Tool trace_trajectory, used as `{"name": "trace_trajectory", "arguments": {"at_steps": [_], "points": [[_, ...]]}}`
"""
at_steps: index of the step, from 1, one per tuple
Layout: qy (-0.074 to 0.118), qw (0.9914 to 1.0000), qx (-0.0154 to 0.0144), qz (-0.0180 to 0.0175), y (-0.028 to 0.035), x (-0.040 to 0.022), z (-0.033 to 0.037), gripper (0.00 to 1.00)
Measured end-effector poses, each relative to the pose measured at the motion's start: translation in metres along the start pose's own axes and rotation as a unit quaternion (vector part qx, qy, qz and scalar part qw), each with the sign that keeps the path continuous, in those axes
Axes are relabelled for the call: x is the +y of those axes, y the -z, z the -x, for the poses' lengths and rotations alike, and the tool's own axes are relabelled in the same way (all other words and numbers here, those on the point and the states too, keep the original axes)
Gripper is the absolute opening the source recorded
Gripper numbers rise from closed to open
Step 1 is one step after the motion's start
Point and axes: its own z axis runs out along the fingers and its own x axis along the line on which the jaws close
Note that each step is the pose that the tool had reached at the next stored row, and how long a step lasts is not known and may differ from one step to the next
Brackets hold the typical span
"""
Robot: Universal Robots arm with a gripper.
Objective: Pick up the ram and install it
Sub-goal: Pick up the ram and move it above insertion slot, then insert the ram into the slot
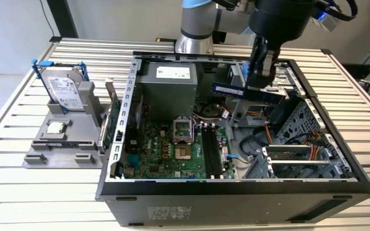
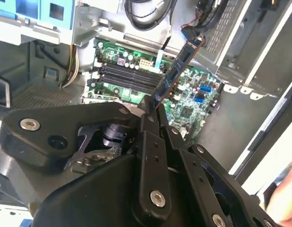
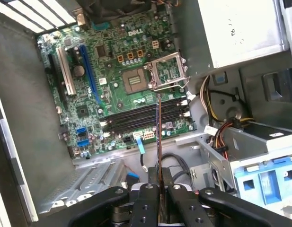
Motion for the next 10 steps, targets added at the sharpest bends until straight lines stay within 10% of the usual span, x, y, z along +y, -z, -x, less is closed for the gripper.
{"name": "trace_trajectory", "arguments": {"at_steps": [10], "points": [[-0.083, 0.99655, 0.0016, 0.0022, 0.0000, 0.0000, 0.0000, 0.00]]}}
